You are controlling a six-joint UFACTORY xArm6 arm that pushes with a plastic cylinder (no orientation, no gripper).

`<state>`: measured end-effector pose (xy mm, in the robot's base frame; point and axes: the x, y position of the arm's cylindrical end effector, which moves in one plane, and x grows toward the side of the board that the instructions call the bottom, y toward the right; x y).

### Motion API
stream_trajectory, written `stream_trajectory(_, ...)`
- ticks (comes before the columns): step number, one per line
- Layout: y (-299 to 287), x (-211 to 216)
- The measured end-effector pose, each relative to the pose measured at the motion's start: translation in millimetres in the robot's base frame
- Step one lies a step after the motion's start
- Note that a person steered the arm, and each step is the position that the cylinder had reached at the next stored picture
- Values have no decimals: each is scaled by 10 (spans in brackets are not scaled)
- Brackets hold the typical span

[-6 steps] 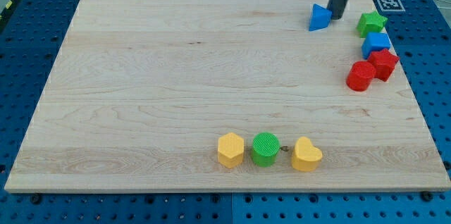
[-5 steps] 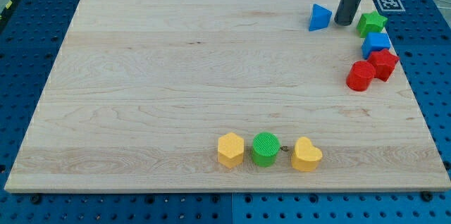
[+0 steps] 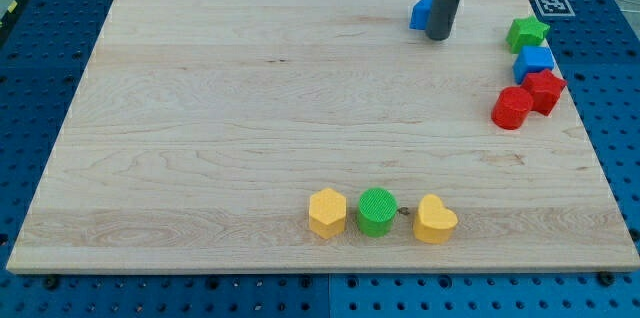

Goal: Slide the blue triangle parallel to the green circle

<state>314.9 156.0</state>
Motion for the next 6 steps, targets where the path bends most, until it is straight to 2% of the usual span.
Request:
stream_trajectory(2,201,-7)
stream_trajectory(3,200,-236)
stream_trajectory(6,-643,-380)
